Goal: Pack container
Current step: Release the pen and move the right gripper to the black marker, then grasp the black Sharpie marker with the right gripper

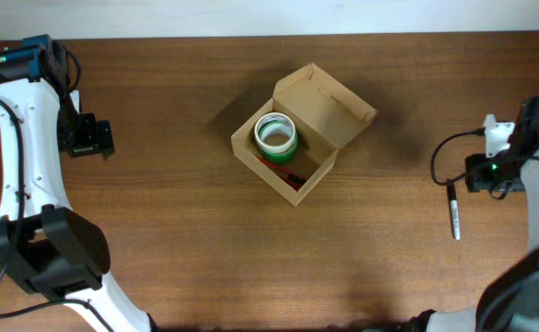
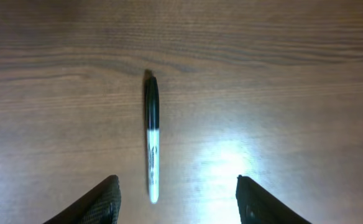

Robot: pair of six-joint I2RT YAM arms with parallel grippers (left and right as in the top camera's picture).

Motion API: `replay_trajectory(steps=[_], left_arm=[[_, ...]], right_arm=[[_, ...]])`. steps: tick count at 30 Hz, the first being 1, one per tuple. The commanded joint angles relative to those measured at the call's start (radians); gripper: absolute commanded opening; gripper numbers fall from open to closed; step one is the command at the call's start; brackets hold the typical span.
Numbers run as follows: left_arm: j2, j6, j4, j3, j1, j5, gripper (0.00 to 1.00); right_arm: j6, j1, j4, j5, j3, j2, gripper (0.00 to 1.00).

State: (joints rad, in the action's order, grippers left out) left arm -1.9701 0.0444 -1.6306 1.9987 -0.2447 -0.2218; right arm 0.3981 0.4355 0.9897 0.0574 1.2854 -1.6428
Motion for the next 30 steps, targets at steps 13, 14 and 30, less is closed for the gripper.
replay_trajectory(steps=[13, 14, 30], left_arm=[[0.004, -0.015, 0.000, -0.005, -0.007, -0.007, 1.00], [0.004, -0.015, 0.000, -0.005, -0.007, -0.007, 1.00], [0.004, -0.015, 0.000, -0.005, -0.007, -0.007, 1.00]], right_arm=[[0.016, 0.003, -0.031, -0.018, -0.002, -0.296, 0.55], [0.016, 0.003, -0.034, -0.018, -0.003, -0.300, 0.54], [-0.040, 0.003, -0.116, -0.019, -0.109, -0.332, 0.35]])
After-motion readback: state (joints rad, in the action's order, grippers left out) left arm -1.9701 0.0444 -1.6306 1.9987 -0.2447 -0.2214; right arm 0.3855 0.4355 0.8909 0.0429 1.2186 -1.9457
